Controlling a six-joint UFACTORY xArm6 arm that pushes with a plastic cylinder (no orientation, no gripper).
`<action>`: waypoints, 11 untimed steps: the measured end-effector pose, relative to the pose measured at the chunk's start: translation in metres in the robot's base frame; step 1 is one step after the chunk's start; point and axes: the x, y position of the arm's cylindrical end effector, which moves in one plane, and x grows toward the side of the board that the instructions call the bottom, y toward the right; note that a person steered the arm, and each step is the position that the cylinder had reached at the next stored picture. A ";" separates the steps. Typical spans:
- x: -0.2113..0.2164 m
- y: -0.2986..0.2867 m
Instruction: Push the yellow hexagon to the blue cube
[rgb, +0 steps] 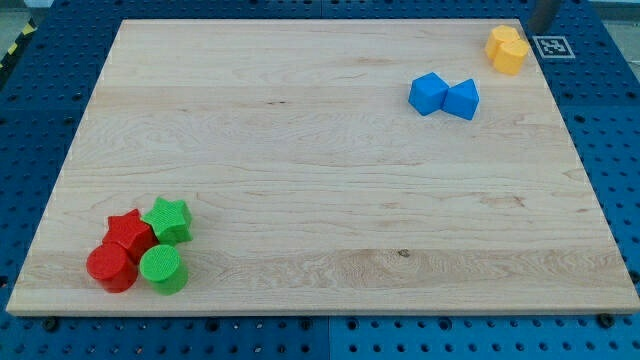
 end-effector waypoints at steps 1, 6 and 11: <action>0.023 -0.067; 0.075 -0.149; 0.040 -0.172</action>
